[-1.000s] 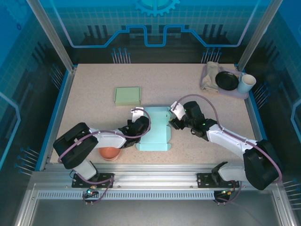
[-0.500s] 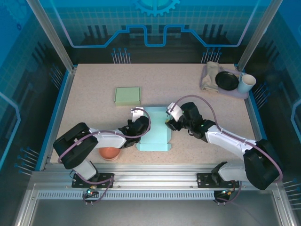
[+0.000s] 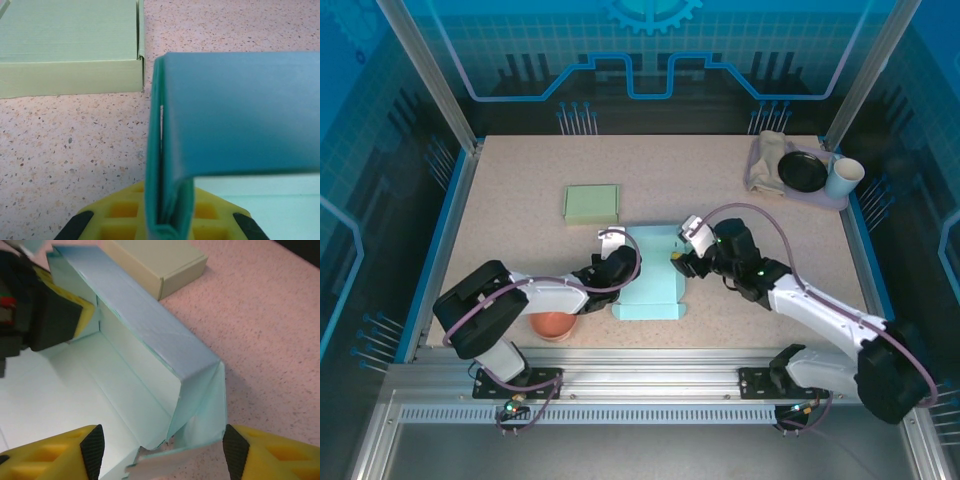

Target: Fold the paper box

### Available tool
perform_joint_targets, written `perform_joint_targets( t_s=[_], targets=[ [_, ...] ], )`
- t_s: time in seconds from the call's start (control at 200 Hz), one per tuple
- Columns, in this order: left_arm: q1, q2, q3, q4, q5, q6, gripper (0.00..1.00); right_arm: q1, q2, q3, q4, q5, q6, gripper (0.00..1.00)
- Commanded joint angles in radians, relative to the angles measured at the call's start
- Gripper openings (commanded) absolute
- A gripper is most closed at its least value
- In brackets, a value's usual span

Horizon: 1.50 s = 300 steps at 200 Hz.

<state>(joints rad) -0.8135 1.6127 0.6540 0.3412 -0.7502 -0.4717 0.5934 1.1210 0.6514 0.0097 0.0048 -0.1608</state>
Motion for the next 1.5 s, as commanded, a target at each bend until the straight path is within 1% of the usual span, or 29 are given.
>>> perform_joint_targets(
  t_s=[0.0, 0.19, 0.27, 0.325, 0.42, 0.52, 0.68, 0.83, 1.165, 1.331, 1.496],
  targets=[
    [0.001, -0.002, 0.029, -0.007, -0.011, -0.004, 0.09, 0.016, -0.096, -0.019, -0.044, 0.058, -0.001, 0.68],
    [0.012, -0.015, 0.026, -0.001, -0.015, 0.011, 0.09, 0.004, -0.224, -0.052, -0.089, 0.291, 0.025, 0.71],
    [0.019, -0.03, 0.021, -0.001, -0.017, 0.017, 0.09, -0.017, -0.239, -0.065, -0.093, 0.344, 0.044, 0.72],
    [0.023, -0.043, 0.017, -0.001, -0.017, 0.023, 0.09, -0.04, -0.227, -0.065, -0.101, 0.354, 0.056, 0.73],
    [0.035, -0.071, 0.0, -0.001, -0.017, 0.032, 0.09, -0.073, -0.169, -0.048, -0.126, 0.339, 0.063, 0.72],
    [0.047, -0.107, -0.03, 0.013, -0.011, 0.042, 0.09, -0.078, -0.097, -0.023, -0.141, 0.323, 0.054, 0.72],
    [0.059, -0.151, -0.074, 0.037, -0.002, 0.066, 0.09, -0.079, -0.027, -0.007, -0.128, 0.194, 0.025, 0.71],
    [0.06, -0.18, -0.104, 0.067, 0.024, 0.087, 0.09, -0.076, -0.015, -0.023, -0.078, 0.065, -0.007, 0.7],
    [0.062, -0.219, -0.149, 0.141, 0.11, 0.138, 0.09, -0.076, -0.023, -0.071, 0.028, -0.093, -0.057, 0.67],
    [0.062, -0.234, -0.159, 0.143, 0.106, 0.153, 0.09, -0.078, -0.03, -0.073, 0.03, -0.11, -0.065, 0.67],
    [0.071, -0.245, -0.154, 0.115, 0.072, 0.147, 0.09, -0.08, -0.066, -0.086, 0.029, -0.022, -0.057, 0.67]
  ],
)
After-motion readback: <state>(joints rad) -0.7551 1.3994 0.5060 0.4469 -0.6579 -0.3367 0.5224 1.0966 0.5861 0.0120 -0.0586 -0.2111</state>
